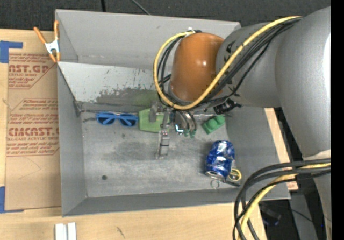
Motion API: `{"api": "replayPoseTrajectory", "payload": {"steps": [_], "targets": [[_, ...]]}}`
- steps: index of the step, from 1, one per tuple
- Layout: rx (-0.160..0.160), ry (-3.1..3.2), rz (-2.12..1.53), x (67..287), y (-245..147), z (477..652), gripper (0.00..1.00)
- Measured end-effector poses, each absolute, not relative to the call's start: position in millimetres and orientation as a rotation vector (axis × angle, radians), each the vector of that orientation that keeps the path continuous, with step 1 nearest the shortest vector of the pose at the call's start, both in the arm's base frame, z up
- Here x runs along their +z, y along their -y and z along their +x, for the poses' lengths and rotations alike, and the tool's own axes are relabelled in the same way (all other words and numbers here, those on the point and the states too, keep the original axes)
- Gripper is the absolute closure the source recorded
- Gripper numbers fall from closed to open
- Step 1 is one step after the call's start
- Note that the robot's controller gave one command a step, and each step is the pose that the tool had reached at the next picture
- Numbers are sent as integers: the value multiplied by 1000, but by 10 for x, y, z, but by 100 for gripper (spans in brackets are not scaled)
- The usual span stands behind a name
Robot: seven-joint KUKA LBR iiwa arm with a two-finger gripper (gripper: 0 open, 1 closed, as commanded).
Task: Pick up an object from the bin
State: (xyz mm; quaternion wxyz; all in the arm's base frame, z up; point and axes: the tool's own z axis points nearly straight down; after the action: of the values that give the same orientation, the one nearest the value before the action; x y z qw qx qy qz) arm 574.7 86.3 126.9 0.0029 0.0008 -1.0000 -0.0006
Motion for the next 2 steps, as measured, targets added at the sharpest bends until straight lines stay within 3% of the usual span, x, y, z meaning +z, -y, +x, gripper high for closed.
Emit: {"api": "replayPoseTrajectory", "payload": {"steps": [1,2], "targets": [[-3,3136,151,1026,-1443,5531,0],[-3,3014,919,862,-2082,4824,0]]}}
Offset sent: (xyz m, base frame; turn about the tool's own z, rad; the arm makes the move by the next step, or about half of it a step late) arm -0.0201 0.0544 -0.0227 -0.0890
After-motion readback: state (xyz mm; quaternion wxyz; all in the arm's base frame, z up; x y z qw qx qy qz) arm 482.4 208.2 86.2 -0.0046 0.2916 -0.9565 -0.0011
